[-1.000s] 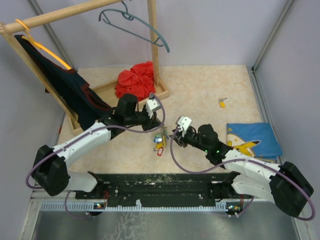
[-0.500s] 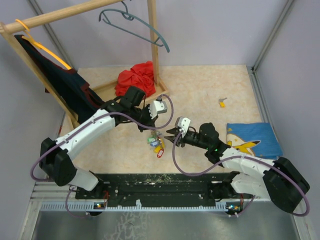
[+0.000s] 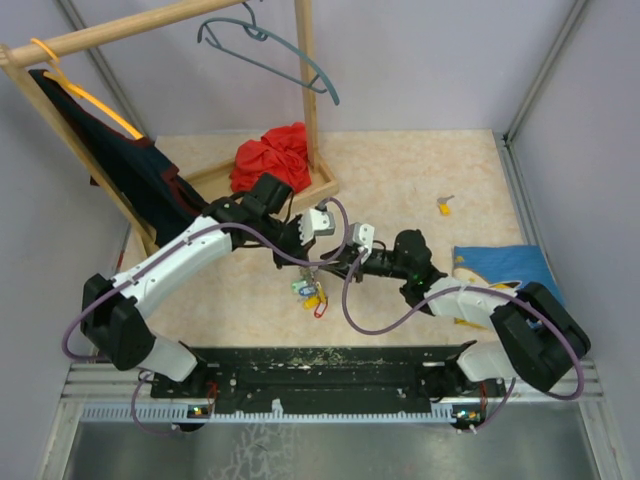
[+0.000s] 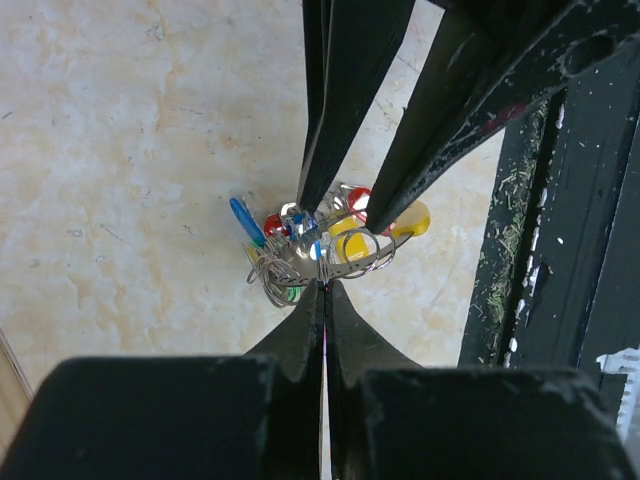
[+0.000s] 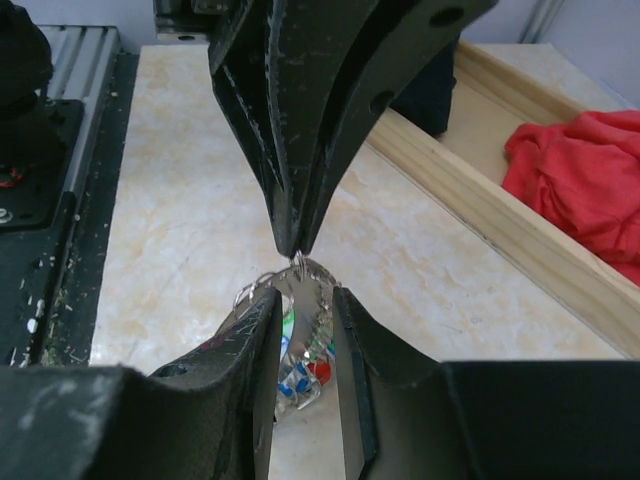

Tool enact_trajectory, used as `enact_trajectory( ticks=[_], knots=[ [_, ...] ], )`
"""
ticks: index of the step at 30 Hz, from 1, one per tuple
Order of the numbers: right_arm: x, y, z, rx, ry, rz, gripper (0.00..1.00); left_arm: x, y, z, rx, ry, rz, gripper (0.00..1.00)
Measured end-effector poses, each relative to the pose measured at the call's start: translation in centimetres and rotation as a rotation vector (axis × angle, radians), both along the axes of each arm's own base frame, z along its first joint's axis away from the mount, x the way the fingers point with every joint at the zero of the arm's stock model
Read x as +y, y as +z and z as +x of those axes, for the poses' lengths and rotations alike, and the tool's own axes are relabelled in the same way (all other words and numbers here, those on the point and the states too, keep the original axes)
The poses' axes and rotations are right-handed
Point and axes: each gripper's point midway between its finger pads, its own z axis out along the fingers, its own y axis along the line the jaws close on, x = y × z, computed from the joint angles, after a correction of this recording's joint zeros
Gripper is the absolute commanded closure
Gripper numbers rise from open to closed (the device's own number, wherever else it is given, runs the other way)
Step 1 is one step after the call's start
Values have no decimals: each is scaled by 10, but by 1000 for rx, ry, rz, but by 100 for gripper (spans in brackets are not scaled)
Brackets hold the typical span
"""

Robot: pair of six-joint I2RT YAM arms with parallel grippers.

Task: Put the keys on the keyring

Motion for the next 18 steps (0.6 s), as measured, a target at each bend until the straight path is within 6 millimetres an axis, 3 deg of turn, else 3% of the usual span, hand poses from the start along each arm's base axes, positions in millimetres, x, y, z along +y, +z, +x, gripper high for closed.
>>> enact_trajectory(
  ticks=[8, 18],
  knots=[
    [15, 1, -6, 28, 113, 36, 74, -5, 0, -5, 0, -39, -2, 100],
    [21, -3, -8, 51, 160, 31, 78, -6, 1, -8, 0, -52, 2, 100]
  ],
)
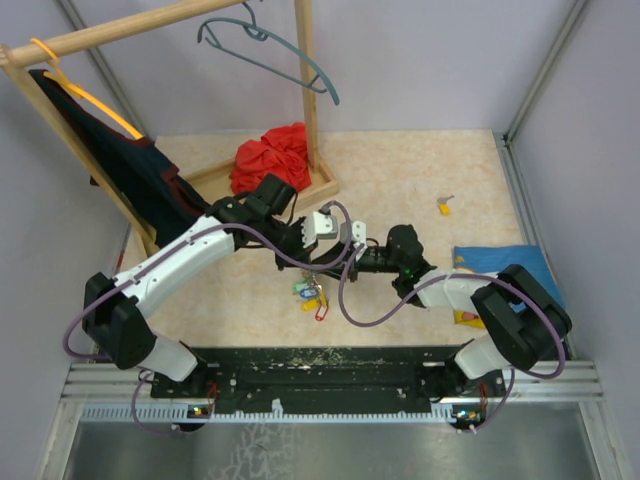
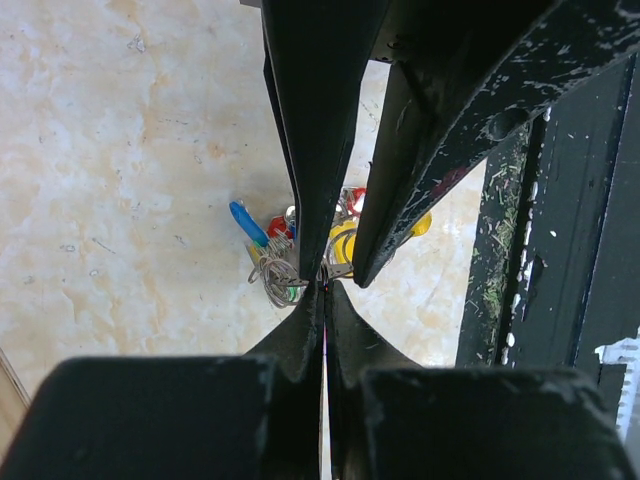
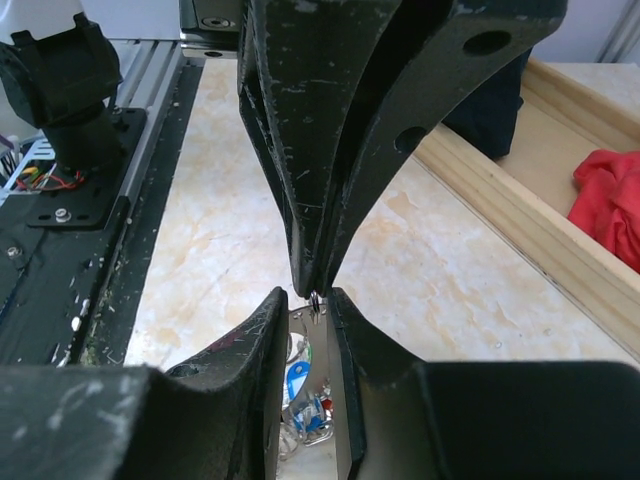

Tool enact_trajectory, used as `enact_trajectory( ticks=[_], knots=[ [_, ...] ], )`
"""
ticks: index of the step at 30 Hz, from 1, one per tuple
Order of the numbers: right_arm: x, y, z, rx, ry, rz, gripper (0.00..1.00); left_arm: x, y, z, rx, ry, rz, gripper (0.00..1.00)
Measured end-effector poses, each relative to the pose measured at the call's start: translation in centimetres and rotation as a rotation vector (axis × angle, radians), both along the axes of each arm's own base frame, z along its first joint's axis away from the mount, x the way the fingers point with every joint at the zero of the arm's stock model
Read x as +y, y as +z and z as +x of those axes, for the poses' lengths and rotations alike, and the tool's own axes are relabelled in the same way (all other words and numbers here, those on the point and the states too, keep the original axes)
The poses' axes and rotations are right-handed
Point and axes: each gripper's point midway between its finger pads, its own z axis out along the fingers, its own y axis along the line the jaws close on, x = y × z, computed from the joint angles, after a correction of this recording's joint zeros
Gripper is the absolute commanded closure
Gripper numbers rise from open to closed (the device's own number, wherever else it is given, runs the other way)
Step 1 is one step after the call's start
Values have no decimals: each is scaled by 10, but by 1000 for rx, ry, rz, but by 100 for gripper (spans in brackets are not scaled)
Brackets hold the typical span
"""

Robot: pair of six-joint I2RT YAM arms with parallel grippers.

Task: Put the keys on the keyring

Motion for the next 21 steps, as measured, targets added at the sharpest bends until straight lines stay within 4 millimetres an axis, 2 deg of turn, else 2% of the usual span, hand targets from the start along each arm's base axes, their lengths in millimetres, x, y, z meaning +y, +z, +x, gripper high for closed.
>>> enact_trajectory(
  ticks=[10, 21],
  knots=[
    [-6, -5, 9, -1, -30, -17, 77, -2, 0, -2, -9, -20, 0, 100],
    [-5, -6, 4, 6, -2, -16, 80, -4, 0, -5, -7, -35, -5, 100]
  ],
)
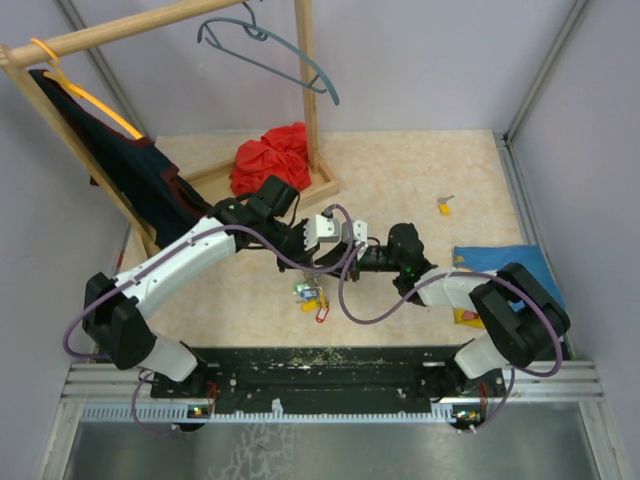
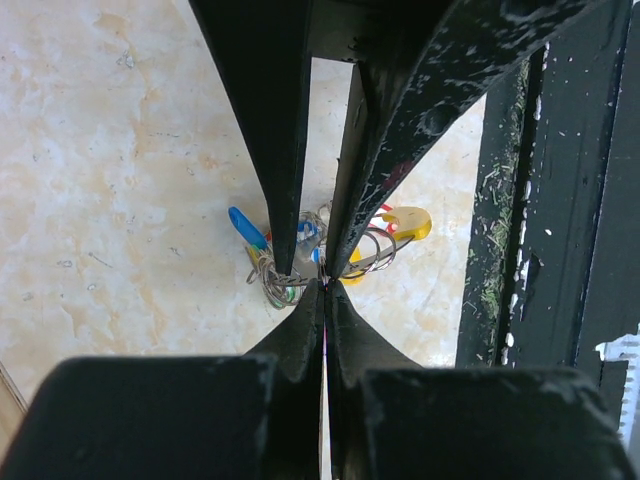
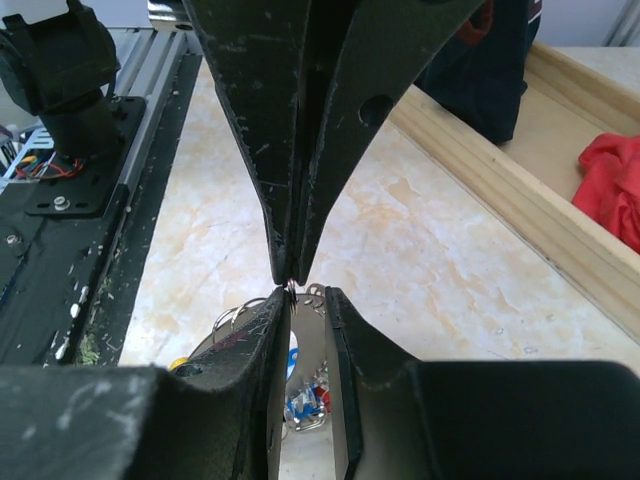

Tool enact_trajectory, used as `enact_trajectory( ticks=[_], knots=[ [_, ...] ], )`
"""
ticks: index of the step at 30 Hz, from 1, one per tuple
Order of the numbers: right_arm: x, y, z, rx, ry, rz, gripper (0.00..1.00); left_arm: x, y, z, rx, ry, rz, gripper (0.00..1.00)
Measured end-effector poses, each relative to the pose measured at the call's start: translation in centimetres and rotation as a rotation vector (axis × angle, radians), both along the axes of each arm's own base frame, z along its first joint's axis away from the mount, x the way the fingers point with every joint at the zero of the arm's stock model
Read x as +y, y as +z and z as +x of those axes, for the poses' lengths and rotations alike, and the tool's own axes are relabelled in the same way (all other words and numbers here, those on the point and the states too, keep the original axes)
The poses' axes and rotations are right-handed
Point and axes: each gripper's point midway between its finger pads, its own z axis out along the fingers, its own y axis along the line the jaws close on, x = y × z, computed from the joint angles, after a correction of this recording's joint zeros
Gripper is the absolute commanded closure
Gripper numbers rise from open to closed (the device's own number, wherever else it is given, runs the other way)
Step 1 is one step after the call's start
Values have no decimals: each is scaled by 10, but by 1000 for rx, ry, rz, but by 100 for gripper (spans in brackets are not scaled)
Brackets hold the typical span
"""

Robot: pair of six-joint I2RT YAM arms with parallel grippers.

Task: Put the keys on the keyring

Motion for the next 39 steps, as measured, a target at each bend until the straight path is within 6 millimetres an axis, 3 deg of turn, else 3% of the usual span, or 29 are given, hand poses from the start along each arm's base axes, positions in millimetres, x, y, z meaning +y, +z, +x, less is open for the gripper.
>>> enact_trajectory(
  ticks=[9, 19, 24, 25, 29, 33, 36, 39],
  knots=[
    [2, -16, -1, 40, 15, -23, 87, -1, 0, -1, -3, -8, -1, 100],
    [3, -10, -5, 55, 37, -1, 87, -3, 0, -3, -1, -20, -5, 100],
    [3, -10, -7, 69, 47, -1, 100, -3, -3, -3, 3, -24, 0, 100],
    [3, -10, -7, 70, 47, -1, 100, -4, -3, -3, 2, -25, 0, 98],
    [3, -10, -6, 74, 42, -1, 100, -4, -3, -1, -2, -15, 3, 70],
    [3, -9, -3, 77, 23, 5, 100, -5, 3, 6, -57, 44, -38, 65],
    [3, -7, 1, 76, 1, 14, 100, -1, 6, 1, -106, 99, -124, 56],
    [4, -3, 4, 73, -17, 29, 100, 1, 9, -3, -153, 157, -233, 55]
  ],
)
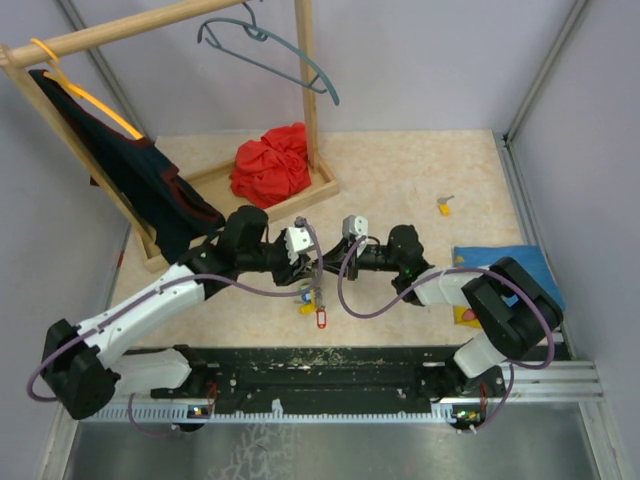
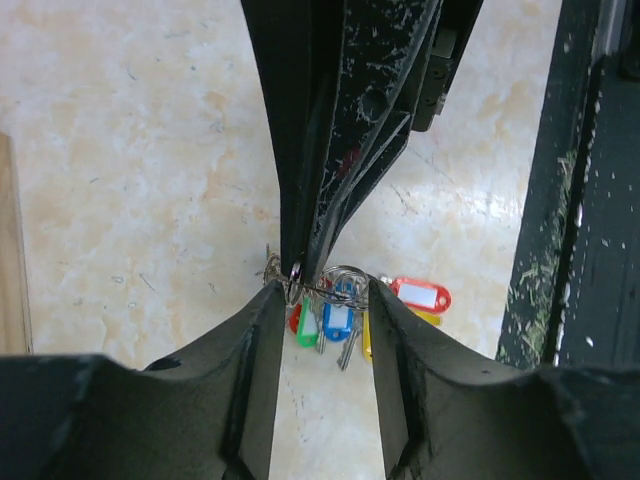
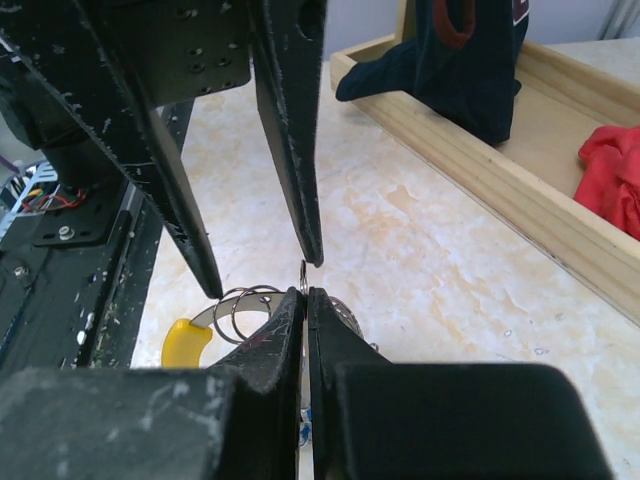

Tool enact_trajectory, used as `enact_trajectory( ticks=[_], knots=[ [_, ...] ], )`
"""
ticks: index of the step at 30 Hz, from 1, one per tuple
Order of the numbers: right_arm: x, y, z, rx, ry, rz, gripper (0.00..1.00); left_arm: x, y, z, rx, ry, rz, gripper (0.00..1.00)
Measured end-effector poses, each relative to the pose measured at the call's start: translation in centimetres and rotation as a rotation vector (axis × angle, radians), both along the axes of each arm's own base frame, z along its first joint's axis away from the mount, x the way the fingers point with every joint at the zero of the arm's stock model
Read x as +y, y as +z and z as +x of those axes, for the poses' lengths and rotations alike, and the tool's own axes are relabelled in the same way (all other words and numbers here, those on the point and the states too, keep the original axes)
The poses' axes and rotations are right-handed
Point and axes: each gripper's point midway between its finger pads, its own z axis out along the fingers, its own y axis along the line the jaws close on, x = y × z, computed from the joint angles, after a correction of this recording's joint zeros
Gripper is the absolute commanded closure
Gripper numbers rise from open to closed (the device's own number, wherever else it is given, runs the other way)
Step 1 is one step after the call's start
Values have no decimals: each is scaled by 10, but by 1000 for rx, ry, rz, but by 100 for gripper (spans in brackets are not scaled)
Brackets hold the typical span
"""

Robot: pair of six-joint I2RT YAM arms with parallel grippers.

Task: Put the keys on the keyring

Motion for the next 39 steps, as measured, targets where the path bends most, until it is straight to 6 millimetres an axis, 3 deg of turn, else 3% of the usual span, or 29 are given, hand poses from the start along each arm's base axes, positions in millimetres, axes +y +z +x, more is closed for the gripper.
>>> enact_trajectory(
  ticks=[9, 13, 17, 26, 32, 39],
  knots=[
    [-2, 2, 2, 11, -30, 33, 100, 13, 4, 8, -69, 184, -340, 56],
    [-2, 2, 1, 13, -32, 37, 100, 25, 7, 20, -47, 250, -489, 56],
    [-2, 3, 1, 13, -32, 39, 100, 33, 2, 18, 6, 252, -621, 54],
    [-1, 3, 1, 15, -31, 43, 100, 24, 7, -4, 62, 127, -768, 55],
    [-1, 5, 1, 16, -29, 50, 100, 20, 8, -2, 53, 92, -800, 56],
    [-1, 5, 0, 15, -25, 50, 100, 23, 1, 5, 42, 87, -801, 65]
  ],
)
